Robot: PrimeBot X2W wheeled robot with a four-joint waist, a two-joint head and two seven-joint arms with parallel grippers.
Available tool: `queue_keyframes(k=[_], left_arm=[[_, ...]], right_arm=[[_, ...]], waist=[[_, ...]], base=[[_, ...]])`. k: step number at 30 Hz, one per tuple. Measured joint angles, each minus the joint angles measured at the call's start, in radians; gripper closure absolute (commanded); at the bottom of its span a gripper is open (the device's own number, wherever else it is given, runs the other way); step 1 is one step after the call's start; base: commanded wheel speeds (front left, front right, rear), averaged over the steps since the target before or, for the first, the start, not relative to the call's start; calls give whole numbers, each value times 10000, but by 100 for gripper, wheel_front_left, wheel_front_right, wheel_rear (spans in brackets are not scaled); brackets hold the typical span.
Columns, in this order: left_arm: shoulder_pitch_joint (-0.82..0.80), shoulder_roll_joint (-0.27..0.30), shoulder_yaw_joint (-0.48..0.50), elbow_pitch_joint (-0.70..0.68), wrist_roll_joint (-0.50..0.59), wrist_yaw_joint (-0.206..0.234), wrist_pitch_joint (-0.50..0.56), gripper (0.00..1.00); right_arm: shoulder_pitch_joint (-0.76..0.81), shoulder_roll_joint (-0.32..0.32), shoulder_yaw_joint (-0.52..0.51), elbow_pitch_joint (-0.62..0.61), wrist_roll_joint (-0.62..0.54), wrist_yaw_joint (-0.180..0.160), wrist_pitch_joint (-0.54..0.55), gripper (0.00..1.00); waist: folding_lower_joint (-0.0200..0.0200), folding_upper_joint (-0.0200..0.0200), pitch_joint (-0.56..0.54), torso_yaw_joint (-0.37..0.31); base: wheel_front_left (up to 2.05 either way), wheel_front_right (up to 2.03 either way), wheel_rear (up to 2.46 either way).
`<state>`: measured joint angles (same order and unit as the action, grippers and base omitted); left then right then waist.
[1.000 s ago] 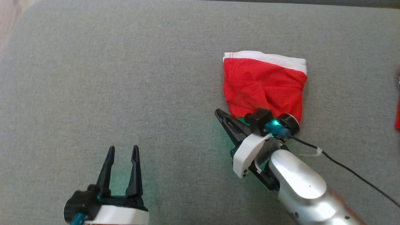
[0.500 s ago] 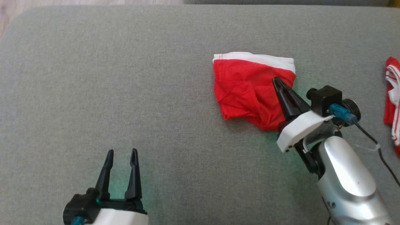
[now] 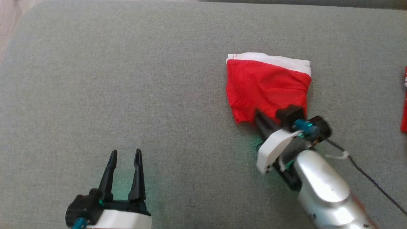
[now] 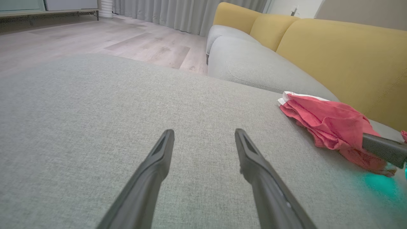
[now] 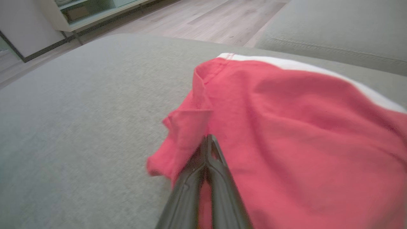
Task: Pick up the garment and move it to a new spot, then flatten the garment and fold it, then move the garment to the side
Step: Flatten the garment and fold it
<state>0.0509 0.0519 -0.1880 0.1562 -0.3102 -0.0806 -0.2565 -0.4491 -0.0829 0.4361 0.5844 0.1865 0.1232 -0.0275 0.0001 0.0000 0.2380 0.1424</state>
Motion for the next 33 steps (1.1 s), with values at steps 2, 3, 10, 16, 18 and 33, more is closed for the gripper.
queue_keyframes(k=[2, 3, 10, 16, 18, 33], left_arm=[[1, 0, 6, 4, -77, 12, 0, 0], [2, 0, 10, 6, -92, 13, 0, 0], [210, -2, 128, 12, -98, 102, 0, 0], [653, 0, 366, 15, -54, 102, 0, 0], [795, 0, 579, 12, 65, 98, 0, 0], [1698, 6, 1135, 88, 472, -316, 0, 0]], right_arm=[[37, 56, 533, 119, 169, 0, 2, 100], [83, 71, 782, 136, 263, 0, 2, 100], [165, 82, 1770, 251, 729, 0, -44, 100], [919, 2, 671, -738, 867, 0, -784, 27], [1345, -119, -84, -1214, 744, 0, -972, 0], [5056, -153, -4151, -2989, -309, 0, -1843, 0]], waist=[[0, 0, -96, 2], [-1, 0, -148, -7], [-1, 0, -576, -276], [-1, 0, -1224, -647], [-2, 0, -1483, -759], [-2, 0, -2647, -1158]], base=[[0, 0, 0], [0, 0, 0], [0, 0, 0], [0, 0, 0], [0, 0, 0], [0, 0, 0]])
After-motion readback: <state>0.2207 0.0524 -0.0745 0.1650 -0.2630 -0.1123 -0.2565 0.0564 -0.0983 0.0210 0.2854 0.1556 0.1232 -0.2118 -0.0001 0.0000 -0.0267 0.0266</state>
